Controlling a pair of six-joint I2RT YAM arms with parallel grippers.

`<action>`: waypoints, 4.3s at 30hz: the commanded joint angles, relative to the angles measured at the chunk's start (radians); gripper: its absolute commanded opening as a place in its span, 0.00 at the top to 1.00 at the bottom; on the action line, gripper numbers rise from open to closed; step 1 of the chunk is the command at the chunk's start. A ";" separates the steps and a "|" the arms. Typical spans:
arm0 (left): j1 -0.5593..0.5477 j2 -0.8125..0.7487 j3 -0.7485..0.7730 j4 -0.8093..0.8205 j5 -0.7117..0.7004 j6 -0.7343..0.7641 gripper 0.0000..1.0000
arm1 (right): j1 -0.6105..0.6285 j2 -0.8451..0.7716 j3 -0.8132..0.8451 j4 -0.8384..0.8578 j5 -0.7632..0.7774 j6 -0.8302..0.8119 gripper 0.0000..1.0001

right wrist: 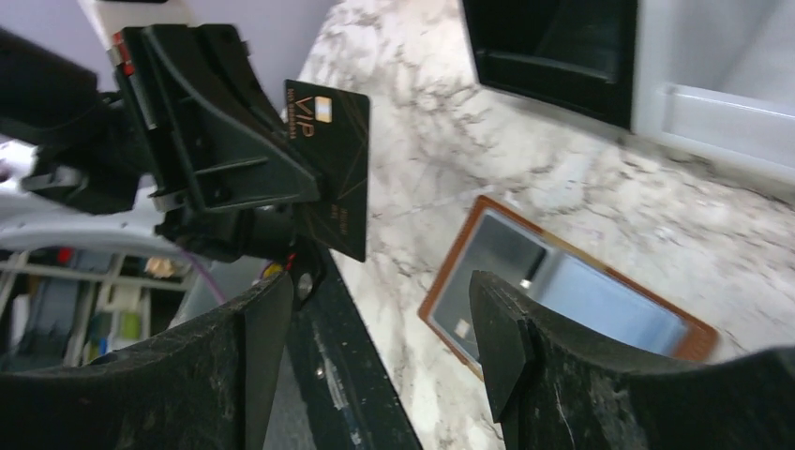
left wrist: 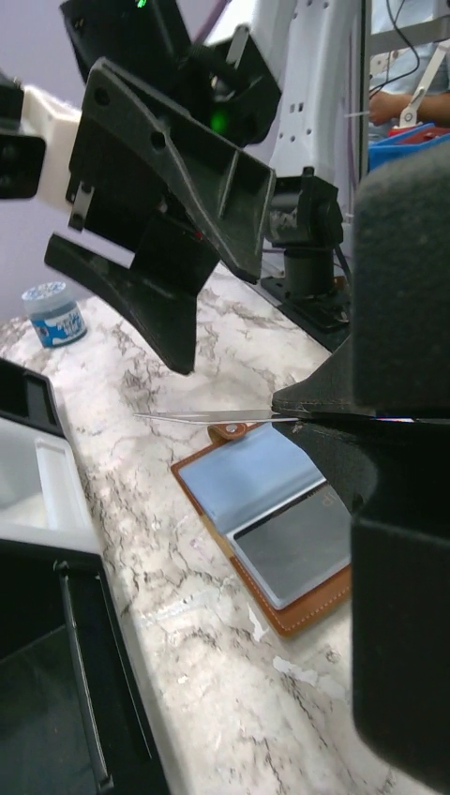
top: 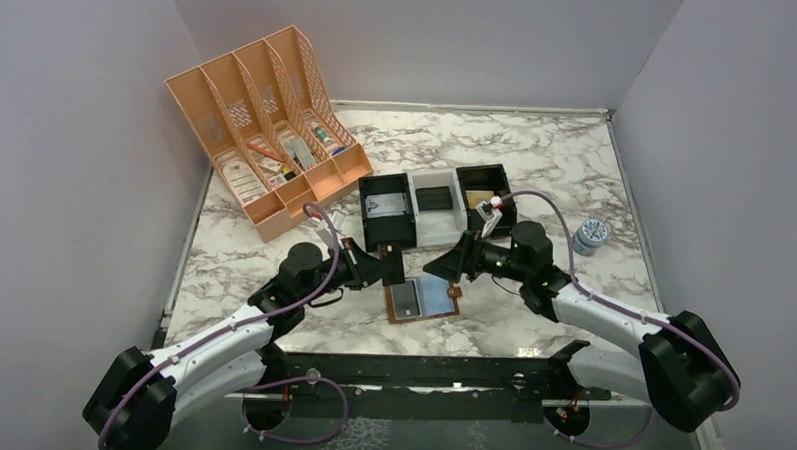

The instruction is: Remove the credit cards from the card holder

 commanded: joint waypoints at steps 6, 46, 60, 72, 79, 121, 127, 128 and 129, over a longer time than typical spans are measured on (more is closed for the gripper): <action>0.001 0.025 -0.032 0.218 0.149 -0.032 1.00 | 0.001 0.218 0.013 0.440 -0.367 0.158 0.38; -0.005 0.126 -0.029 0.489 0.330 -0.082 1.00 | 0.003 0.377 0.087 0.704 -0.507 0.332 0.88; -0.005 0.070 -0.065 0.459 0.257 -0.093 0.48 | 0.001 0.291 0.072 0.525 -0.373 0.229 0.99; -0.004 -0.093 0.091 -0.197 -0.054 0.106 0.01 | 0.001 -0.004 0.185 -0.161 0.124 -0.199 0.99; -0.003 -0.080 0.335 -0.650 -0.319 0.269 0.01 | 0.001 -0.063 0.242 -0.272 0.341 -0.379 0.99; -0.003 -0.089 0.462 -0.914 -0.753 0.497 0.01 | 0.138 0.619 0.546 -0.046 0.828 -1.407 0.99; -0.002 -0.088 0.468 -0.916 -0.742 0.499 0.01 | 0.137 0.671 0.565 -0.011 0.820 -1.465 0.95; -0.002 -0.093 0.468 -0.914 -0.743 0.498 0.01 | 0.137 0.683 0.572 -0.012 0.821 -1.475 0.95; -0.002 -0.100 0.466 -0.914 -0.745 0.496 0.01 | 0.138 0.694 0.584 -0.018 0.822 -1.478 0.95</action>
